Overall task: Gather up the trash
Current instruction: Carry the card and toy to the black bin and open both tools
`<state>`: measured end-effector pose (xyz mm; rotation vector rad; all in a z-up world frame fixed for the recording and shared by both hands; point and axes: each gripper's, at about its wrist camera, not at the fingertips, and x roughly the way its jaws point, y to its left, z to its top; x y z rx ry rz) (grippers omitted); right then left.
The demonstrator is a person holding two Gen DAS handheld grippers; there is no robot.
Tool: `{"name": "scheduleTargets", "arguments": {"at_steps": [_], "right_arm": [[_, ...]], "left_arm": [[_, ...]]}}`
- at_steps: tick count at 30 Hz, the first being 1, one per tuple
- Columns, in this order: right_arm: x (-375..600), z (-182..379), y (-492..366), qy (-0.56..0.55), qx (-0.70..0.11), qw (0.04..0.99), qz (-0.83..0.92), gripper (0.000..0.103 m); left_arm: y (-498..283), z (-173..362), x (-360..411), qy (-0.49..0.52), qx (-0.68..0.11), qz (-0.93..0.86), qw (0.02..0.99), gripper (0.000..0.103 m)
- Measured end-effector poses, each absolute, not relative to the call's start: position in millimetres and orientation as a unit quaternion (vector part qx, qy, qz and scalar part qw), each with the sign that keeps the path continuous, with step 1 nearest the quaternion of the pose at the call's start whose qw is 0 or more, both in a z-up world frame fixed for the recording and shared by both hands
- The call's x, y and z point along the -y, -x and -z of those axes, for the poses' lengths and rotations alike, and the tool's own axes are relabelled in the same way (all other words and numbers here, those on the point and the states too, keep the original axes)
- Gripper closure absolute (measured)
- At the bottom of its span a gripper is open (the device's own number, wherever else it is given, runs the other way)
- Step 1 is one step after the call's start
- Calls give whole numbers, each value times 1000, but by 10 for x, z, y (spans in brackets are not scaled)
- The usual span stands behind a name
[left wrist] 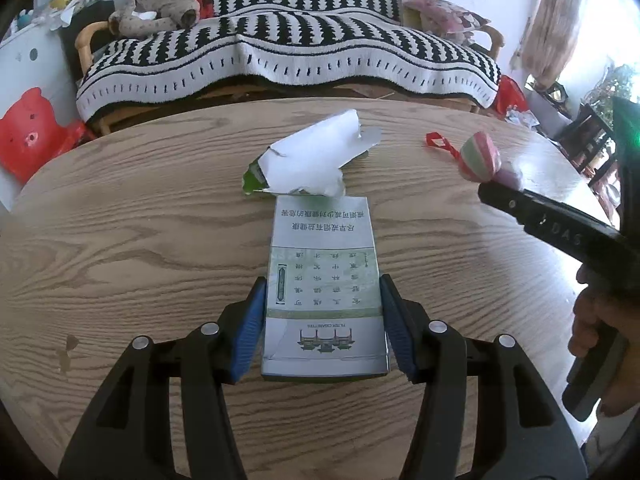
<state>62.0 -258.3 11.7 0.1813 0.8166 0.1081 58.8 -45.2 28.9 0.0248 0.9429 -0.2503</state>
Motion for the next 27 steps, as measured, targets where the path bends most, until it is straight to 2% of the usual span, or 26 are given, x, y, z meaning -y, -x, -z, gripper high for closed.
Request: {"name": "scheduleTargets", "arguments": {"at_steps": [11, 22, 27], "right_arm": [[2692, -72, -495, -103, -402, 909, -31, 61], [2779, -92, -121, -105, -398, 911, -12, 61], [2792, -279, 182, -123, -379, 917, -2, 61]], "left_arm": [[-359, -520, 671, -23, -435, 161, 886, 49], [-121, -530, 748, -28, -431, 176, 885, 49], [-32, -630, 775, -14, -429, 164, 888, 49]]}}
